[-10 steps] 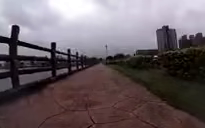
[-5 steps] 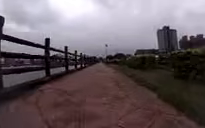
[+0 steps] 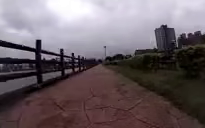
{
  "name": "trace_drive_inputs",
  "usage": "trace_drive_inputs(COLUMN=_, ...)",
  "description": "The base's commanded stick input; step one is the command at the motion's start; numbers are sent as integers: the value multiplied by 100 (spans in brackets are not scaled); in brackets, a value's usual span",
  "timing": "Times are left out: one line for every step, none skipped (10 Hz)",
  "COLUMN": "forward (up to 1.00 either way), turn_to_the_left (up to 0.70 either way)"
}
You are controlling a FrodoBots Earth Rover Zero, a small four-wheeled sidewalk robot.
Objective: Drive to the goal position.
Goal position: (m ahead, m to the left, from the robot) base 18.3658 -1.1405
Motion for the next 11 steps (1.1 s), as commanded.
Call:
trace_drive_inputs(forward=100, turn_to_the_left=0)
trace_drive_inputs(forward=100, turn_to_the_left=0)
trace_drive_inputs(forward=100, turn_to_the_left=0)
trace_drive_inputs(forward=100, turn_to_the_left=0)
trace_drive_inputs(forward=100, turn_to_the_left=0)
trace_drive_inputs(forward=100, turn_to_the_left=0)
trace_drive_inputs(forward=100, turn_to_the_left=0)
trace_drive_inputs(forward=100, turn_to_the_left=0)
trace_drive_inputs(forward=100, turn_to_the_left=0)
trace_drive_inputs(forward=100, turn_to_the_left=0)
trace_drive_inputs(forward=100, turn_to_the_left=0)
